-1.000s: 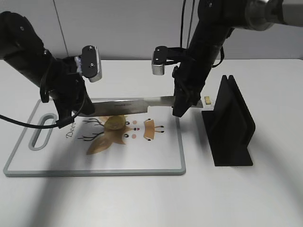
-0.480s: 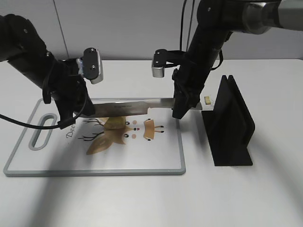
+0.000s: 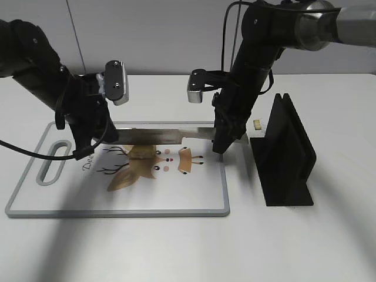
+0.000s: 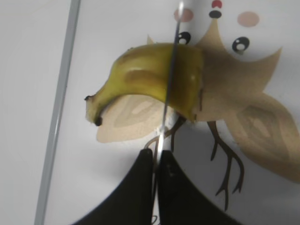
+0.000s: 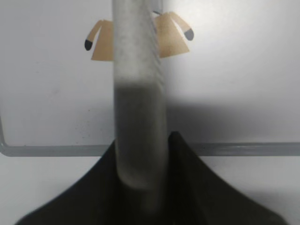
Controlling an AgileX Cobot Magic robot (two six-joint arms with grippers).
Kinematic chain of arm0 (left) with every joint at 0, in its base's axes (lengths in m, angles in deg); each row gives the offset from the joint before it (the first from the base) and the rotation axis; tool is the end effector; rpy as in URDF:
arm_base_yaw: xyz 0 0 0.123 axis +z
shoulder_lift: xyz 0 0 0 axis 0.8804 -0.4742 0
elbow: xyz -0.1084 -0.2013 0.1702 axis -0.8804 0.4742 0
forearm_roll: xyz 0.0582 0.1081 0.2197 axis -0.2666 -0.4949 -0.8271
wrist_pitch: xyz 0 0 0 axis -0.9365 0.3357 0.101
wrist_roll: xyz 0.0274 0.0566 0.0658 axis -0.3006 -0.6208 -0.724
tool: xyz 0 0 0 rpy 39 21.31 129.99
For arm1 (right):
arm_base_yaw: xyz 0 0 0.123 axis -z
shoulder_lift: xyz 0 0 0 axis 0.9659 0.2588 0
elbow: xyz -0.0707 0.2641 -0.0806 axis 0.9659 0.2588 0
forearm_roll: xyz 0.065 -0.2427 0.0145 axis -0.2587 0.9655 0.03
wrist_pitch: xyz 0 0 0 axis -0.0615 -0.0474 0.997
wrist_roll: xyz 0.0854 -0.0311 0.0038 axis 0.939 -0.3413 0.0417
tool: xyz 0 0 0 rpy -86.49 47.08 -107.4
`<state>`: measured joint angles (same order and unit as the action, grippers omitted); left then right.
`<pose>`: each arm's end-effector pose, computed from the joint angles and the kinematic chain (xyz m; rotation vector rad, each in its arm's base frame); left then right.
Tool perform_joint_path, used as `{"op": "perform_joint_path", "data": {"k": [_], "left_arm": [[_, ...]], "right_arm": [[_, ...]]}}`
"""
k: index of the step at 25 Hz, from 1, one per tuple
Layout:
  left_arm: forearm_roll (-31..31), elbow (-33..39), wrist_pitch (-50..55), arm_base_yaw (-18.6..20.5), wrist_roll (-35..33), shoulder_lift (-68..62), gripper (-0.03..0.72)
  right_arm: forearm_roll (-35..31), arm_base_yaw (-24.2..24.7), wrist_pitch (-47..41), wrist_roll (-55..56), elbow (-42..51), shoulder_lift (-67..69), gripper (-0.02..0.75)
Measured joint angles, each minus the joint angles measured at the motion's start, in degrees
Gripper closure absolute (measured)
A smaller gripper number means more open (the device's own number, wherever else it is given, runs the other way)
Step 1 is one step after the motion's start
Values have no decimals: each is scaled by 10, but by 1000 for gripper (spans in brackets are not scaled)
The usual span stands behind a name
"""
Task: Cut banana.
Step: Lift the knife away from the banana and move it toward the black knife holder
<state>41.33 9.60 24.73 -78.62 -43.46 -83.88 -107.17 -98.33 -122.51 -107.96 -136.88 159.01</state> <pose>0.3647 -0.1386 0.1518 1.8391 1.9351 -0.1391 0.4149 0.2121 0.1293 -1.9173 2.3083 0.4945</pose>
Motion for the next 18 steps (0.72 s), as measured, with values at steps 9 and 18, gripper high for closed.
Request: {"op": "perform_joint_path", "data": {"k": [9,18], "left_arm": [[0,-4,-1,0,-2,-13,698],[9,-9,7,3,-3,-39,698]], "right_arm": [[-5,1,0,-2,-2,18,524],[-6,2,4,-2,-2,20,523]]}}
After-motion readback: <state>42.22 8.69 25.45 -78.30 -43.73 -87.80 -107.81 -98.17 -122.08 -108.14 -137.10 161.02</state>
